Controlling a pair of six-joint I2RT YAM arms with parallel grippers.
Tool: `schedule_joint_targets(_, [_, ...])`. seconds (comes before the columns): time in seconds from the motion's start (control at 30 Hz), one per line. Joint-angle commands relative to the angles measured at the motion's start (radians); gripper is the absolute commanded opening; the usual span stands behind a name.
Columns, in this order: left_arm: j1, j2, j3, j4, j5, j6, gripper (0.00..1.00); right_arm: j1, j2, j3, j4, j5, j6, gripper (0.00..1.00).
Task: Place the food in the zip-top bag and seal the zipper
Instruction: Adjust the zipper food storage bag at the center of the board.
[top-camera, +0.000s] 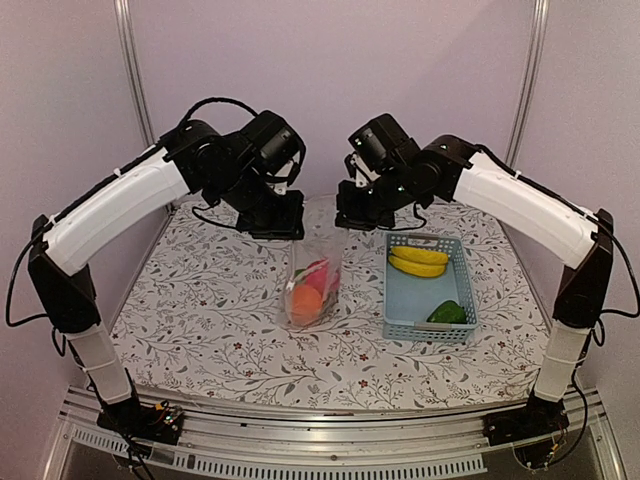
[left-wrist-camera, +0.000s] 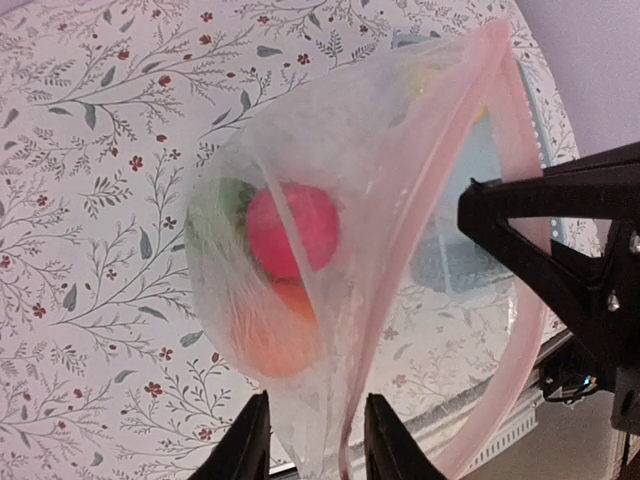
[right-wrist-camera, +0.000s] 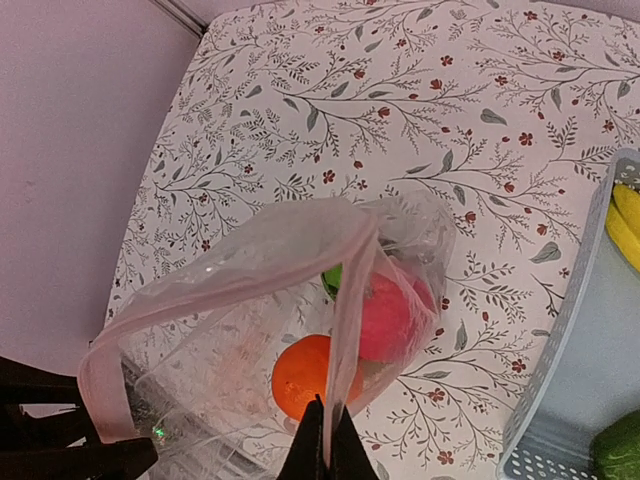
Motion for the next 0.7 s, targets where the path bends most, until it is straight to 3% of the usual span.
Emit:
schedule_joint_targets(0.0, [-0.008,-0.007,-0.03,-0.015,-0.04,-0.026,0.27,0.002,-0.061,-0.001,-0.013,0.01,0.021,0.0])
schedule_joint_targets(0.2, [-0.01,-0.005,-0.055,0.063,-0.015,0.004,0.06,-0.002,-0.079,-0.041,0.018,-0.008,0.023,0.01])
schedule_joint_targets(0.27, [-0.008,-0.018,-0.072,0.114,-0.003,0.016,0.0,-0.011,-0.081,-0.038,0.019,-0.053,0.018,0.12])
schedule_joint_targets(0.37, [-0.006,-0.025,-0.082,0.152,-0.01,0.031,0.0,-0.037,-0.104,-0.04,0.0,-0.134,0.011,0.34])
schedule_joint_targets(0.5, [0.004,-0.026,-0.074,0.17,-0.012,0.055,0.0,-0.124,-0.217,-0.061,-0.046,-0.185,0.011,0.52])
schedule_joint_targets(0.67, [0.012,-0.031,-0.078,0.192,0.011,0.076,0.0,-0.246,-0.323,-0.196,-0.03,-0.113,-0.029,0.53])
